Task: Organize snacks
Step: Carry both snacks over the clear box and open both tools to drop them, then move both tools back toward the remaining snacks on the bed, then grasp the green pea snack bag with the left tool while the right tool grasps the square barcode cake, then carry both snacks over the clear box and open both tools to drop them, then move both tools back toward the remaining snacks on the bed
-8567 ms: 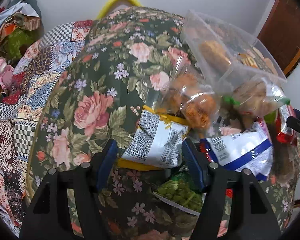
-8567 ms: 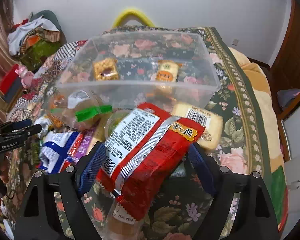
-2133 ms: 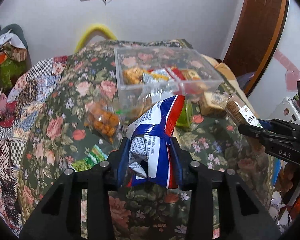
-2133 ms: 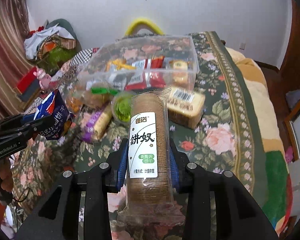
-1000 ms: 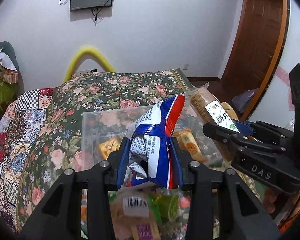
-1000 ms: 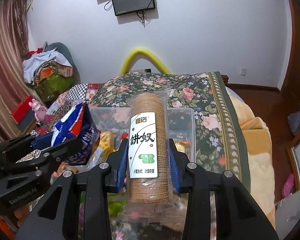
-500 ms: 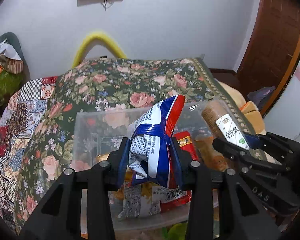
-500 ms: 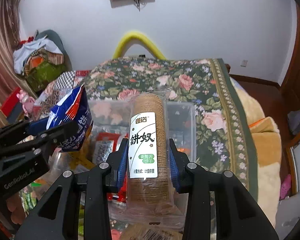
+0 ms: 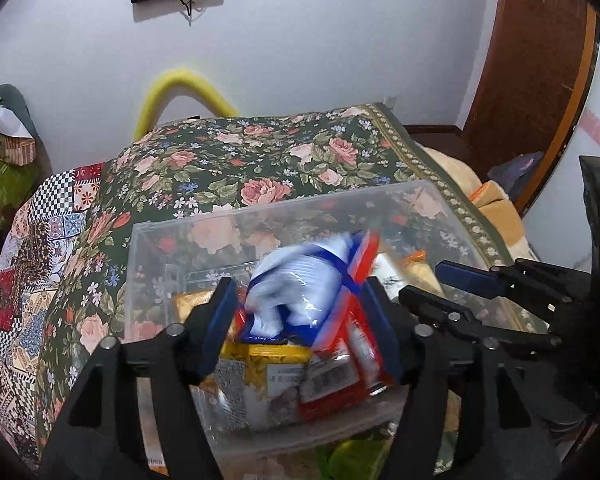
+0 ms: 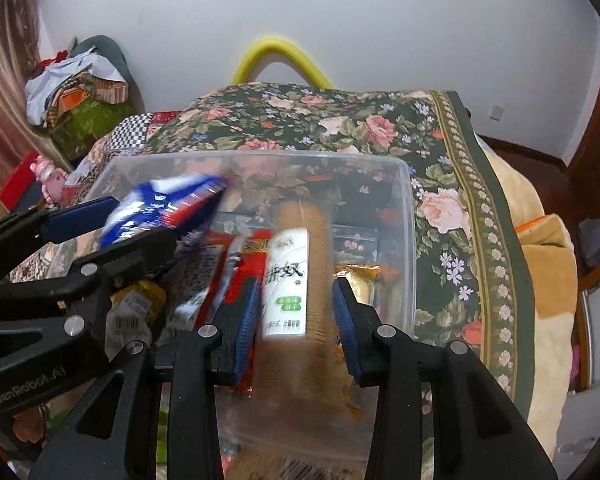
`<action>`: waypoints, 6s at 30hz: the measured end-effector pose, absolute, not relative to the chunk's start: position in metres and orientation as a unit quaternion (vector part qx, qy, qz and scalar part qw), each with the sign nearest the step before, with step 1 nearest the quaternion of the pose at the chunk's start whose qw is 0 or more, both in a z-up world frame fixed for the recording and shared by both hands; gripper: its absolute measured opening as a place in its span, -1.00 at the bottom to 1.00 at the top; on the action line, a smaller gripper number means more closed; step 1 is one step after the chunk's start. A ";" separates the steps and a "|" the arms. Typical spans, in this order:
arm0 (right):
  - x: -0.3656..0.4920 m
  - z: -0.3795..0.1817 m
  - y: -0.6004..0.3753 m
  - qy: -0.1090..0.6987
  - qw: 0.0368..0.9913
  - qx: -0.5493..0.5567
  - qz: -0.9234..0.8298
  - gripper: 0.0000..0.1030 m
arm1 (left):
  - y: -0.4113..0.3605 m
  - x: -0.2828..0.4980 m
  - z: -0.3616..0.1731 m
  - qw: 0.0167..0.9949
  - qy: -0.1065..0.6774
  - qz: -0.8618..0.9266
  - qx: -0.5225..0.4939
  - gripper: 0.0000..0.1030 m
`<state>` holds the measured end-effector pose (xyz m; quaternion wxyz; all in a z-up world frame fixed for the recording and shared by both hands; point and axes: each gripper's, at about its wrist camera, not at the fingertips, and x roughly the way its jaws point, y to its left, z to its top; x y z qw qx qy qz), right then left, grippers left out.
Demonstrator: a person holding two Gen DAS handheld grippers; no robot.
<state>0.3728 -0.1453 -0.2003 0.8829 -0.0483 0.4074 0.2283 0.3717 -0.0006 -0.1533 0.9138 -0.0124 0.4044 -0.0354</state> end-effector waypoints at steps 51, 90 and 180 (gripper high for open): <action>0.281 -0.240 -0.184 0.446 0.879 -0.052 0.161 0.82 | 0.142 0.184 -0.232 0.868 0.493 0.042 -0.042 0.74; 0.271 -0.227 -0.181 0.422 0.891 -0.011 0.168 0.55 | 0.131 0.161 -0.213 0.895 0.441 0.011 -0.058 -0.05; 0.262 -0.209 -0.125 0.408 0.877 -0.066 0.246 0.71 | 0.119 0.203 -0.183 0.898 0.440 0.005 -0.014 0.61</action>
